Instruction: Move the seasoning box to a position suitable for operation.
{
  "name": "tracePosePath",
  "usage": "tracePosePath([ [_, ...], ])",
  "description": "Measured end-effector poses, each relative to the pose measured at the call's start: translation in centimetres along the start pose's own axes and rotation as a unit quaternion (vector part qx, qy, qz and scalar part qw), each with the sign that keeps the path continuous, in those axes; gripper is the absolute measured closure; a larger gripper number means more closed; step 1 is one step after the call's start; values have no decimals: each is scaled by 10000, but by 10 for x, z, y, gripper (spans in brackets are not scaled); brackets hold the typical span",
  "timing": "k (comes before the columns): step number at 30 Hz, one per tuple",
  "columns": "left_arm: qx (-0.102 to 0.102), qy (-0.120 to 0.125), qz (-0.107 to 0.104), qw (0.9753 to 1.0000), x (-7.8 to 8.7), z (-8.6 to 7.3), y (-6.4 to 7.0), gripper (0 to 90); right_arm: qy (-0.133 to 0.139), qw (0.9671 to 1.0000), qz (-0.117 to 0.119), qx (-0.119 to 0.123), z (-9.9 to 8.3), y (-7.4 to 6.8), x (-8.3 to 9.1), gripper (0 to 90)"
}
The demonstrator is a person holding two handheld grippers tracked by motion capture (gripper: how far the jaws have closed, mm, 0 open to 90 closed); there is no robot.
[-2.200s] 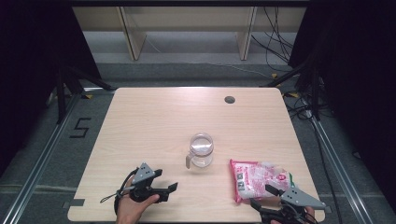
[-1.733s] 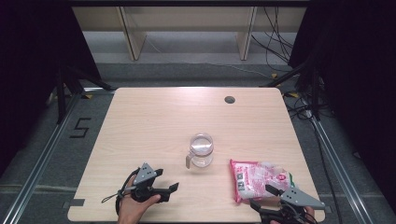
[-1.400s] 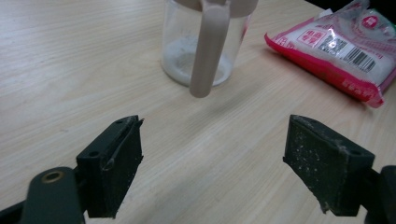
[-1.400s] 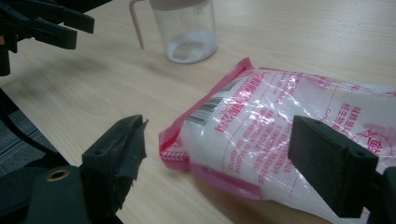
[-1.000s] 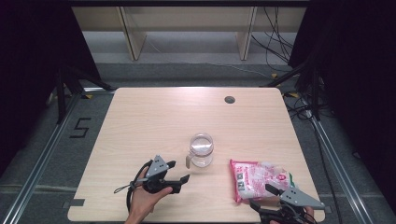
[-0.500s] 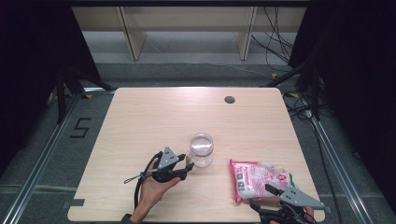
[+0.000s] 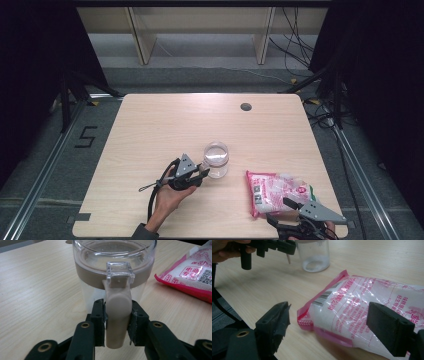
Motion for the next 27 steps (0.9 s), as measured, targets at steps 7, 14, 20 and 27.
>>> tracePosePath([
  [7,-145,-9,2,9999,-3,1,-7,717,107,9997,-11,198,2,4,-1,194],
  [14,-187,2,297,9994,-3,0,-22,721,9,10000,17,-28,0,0,0,194],
  [20,-74,50,442,9990,-3,-1,-33,734,100,9997,-6,207,1,4,-1,194],
  [27,-116,77,653,9978,-7,0,-40,745,49,9999,26,93,0,3,-1,194],
])
Point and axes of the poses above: each handheld gripper's, and its own axes: x roughly backward along the jaws, z roughly out of its top, y roughly to its right, the point moved 5 cm from there along -x, roughly forward along the jaws, and after that the axes turned 5 degrees about -x, right-handed, at the moved point
